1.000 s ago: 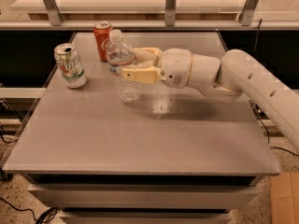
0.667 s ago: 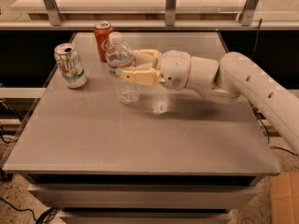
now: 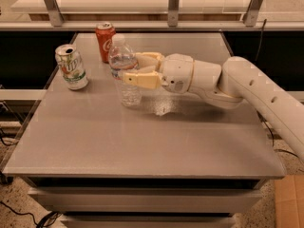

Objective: Place water bottle upright

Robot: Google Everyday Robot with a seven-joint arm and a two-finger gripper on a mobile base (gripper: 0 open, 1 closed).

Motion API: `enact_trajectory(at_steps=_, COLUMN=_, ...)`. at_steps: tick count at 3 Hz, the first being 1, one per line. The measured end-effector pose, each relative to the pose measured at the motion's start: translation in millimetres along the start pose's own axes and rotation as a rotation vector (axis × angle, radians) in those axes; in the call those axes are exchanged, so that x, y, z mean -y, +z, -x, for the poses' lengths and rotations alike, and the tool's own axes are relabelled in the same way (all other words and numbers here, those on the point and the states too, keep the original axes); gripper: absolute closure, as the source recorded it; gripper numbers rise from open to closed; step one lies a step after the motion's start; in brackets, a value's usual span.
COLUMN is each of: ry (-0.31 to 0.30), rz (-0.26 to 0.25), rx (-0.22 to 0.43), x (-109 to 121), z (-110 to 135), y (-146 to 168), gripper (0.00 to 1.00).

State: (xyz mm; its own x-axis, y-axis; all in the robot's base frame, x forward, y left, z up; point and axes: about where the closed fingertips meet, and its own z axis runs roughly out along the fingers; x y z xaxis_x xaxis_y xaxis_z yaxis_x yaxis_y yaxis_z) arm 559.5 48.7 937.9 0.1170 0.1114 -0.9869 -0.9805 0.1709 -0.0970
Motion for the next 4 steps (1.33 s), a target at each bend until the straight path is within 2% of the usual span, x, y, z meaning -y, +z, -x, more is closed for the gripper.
enact_trajectory(at_steps=2, ry=0.001, rz=0.002, rx=0.003, x=0.1, z=-0.6, y=-0.7, gripper=0.12)
enact_trajectory(at_steps=3, ry=-0.008, rz=0.007, rx=0.008, x=1.0, z=2.8, y=-3.3, gripper=0.00)
enact_trajectory(at_steps=4, ry=-0.009, rz=0.002, rx=0.015, x=1.4, z=2.4, y=-5.7, gripper=0.00)
